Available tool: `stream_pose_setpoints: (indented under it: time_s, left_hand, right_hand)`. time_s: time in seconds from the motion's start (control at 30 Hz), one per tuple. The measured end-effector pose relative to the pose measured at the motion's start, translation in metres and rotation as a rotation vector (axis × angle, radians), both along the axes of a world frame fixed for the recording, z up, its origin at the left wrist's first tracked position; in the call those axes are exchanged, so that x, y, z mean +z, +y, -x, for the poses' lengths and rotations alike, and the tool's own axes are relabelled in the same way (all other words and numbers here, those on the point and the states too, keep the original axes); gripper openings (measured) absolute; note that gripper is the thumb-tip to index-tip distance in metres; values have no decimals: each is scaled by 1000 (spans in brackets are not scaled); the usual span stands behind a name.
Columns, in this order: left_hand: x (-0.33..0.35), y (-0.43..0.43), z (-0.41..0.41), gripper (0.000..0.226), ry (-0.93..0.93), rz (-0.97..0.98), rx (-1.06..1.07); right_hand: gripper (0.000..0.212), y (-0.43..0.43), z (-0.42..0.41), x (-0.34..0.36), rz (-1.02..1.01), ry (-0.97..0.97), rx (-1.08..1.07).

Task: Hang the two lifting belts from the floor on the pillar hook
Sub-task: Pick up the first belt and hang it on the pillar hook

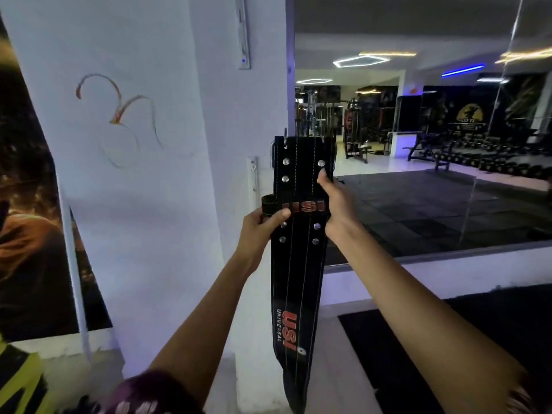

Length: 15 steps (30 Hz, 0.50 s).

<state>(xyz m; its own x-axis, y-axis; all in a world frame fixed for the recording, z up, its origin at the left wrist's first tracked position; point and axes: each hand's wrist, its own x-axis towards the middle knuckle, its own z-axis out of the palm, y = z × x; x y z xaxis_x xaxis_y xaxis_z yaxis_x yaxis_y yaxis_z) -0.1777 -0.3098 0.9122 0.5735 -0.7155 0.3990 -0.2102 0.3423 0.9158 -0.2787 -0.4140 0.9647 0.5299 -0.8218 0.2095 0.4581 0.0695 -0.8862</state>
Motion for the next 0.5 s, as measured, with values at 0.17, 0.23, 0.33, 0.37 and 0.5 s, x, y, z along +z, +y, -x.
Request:
stream_pose_setpoints:
  time_s: [0.17, 0.23, 0.33, 0.37, 0.5]
  left_hand:
    - [-52, 11, 1, 26, 24, -295, -90]
    - [-22, 4, -8, 26, 7, -232, -52]
    - [-2, 3, -11, 18, 51, -95, -59]
    - [-15, 7, -12, 17, 44, -107, -59]
    - [-82, 32, -17, 17, -107, -486, -176]
  right_hand:
    - [13, -6, -4, 15, 18, -9, -79]
    - [12, -5, -9, 14, 20, -8, -73]
    - [15, -1, -11, 22, 5, -39, -55]
    - [16, 0, -11, 27, 13, -33, -52]
    - [10, -3, -8, 32, 86, -68, -43]
